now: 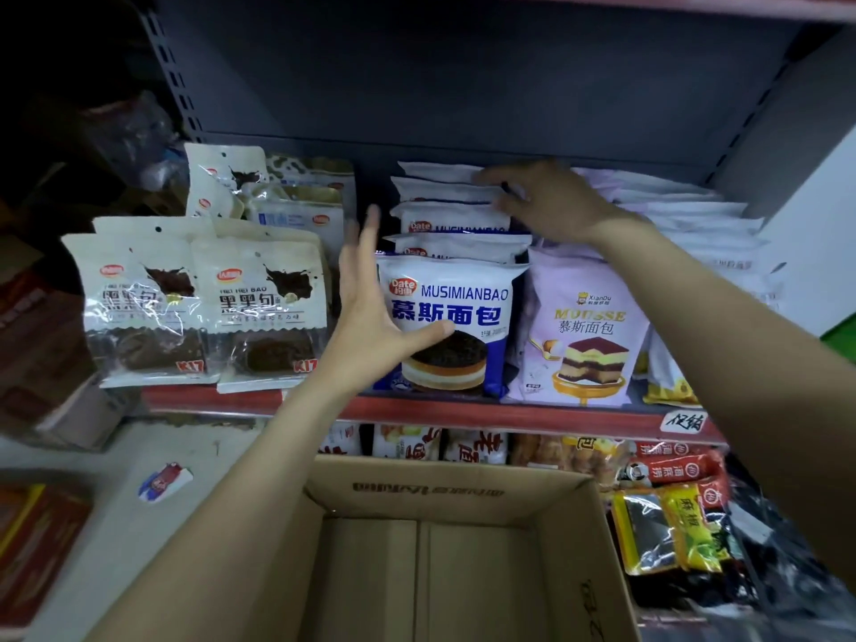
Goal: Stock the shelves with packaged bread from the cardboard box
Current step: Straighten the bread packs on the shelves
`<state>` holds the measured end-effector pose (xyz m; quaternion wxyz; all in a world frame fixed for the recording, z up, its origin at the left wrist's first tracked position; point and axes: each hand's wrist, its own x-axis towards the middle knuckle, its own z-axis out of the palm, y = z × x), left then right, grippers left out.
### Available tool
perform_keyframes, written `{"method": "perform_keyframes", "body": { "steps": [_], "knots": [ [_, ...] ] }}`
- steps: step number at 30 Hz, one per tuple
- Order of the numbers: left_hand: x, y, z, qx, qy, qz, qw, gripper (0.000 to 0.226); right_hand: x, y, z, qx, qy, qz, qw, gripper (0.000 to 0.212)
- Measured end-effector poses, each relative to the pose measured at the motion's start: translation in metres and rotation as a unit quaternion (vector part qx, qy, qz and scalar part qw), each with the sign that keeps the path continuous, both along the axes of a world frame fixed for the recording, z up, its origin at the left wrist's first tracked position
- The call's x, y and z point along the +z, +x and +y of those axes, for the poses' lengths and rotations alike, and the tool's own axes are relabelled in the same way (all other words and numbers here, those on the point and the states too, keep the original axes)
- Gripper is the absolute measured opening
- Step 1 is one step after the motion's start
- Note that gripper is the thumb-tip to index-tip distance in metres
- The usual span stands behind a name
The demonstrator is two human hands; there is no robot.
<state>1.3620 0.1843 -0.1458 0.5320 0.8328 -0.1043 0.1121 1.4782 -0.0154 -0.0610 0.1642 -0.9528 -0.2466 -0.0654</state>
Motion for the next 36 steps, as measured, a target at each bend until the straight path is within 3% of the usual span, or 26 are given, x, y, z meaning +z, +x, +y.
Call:
{"method": "perform_keyframes", "body": {
  "steps": [2,4,7,12,16,19,29,36],
  "knots": [
    [-0.010,-0.004,-0.001,0.011,-0.076,0.068,0.995,0.120,0.004,-0.036,-0.011,-0.044,0.126,-0.046,0.990,0.035],
    [-0.016,-0.004,-0.002,0.007,-0.122,0.136,0.983,0.118,-0.004,-0.085,-0.018,-0.083,0.282,-0.074,0.953,0.032],
    [-0.020,-0.003,-0.004,-0.018,-0.135,0.174,0.975,0.110,-0.043,-0.153,-0.015,-0.142,0.409,0.003,0.901,0.028],
    [-0.025,0.002,-0.005,-0.041,-0.120,0.166,0.978,0.098,-0.111,-0.163,0.025,-0.147,0.343,0.101,0.922,0.059],
    [-0.032,0.005,-0.001,-0.045,-0.125,0.149,0.980,0.093,-0.131,-0.135,0.039,-0.110,0.396,0.112,0.905,0.090],
    [-0.034,0.006,-0.002,-0.050,-0.123,0.148,0.980,0.094,-0.132,-0.130,0.036,-0.090,0.439,0.107,0.887,0.088],
    [-0.029,0.011,-0.004,-0.084,-0.072,0.134,0.985,0.098,-0.134,-0.130,0.038,-0.126,0.454,0.083,0.878,0.081],
    [-0.035,0.005,-0.011,-0.081,-0.109,0.127,0.983,0.094,-0.135,-0.131,0.034,-0.134,0.457,0.078,0.876,0.079]
  ]
}}
